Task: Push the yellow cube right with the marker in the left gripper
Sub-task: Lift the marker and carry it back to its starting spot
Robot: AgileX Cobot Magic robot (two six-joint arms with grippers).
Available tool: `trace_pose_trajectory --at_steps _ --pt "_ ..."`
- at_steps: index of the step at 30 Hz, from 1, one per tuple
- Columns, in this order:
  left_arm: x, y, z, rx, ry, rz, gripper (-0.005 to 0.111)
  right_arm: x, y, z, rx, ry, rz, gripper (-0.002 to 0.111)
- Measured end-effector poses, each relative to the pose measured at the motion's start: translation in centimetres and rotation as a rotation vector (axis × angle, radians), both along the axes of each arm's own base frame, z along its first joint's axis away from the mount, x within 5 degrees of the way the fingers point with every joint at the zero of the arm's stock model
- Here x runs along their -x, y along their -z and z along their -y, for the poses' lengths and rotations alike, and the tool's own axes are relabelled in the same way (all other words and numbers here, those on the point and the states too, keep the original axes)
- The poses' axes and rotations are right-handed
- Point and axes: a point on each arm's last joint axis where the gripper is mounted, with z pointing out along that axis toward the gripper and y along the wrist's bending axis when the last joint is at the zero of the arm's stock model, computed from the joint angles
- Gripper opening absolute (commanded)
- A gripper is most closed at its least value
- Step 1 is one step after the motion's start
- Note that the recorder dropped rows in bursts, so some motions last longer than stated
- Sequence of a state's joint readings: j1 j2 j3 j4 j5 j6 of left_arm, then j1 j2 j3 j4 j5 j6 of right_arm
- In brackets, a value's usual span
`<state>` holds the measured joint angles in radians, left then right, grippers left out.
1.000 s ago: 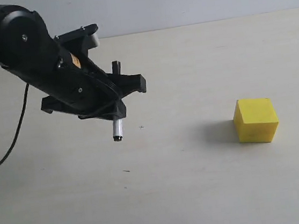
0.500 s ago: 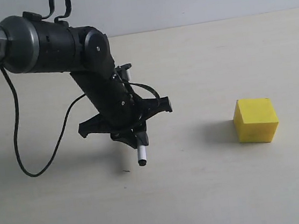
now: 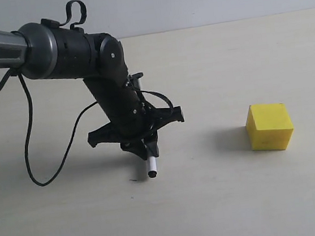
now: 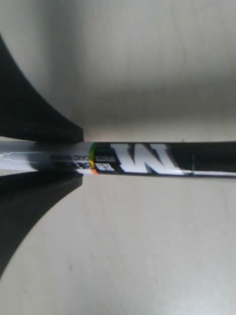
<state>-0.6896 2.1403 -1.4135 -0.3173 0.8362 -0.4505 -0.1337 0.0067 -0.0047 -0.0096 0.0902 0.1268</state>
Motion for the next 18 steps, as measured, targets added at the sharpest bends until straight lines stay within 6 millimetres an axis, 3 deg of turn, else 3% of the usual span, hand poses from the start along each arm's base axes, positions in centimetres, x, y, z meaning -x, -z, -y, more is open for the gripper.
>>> trace_pose_trajectory --at_steps 10,18 --pt "0.00 0.09 0.00 -0.001 0.004 -0.001 0.001 0.00 0.00 0.00 0.000 0.000 0.000 0.000" --pt "0.00 0.09 0.00 -0.001 0.004 -0.001 0.032 0.00 0.00 0.00 0.000 0.000 0.000 0.000"
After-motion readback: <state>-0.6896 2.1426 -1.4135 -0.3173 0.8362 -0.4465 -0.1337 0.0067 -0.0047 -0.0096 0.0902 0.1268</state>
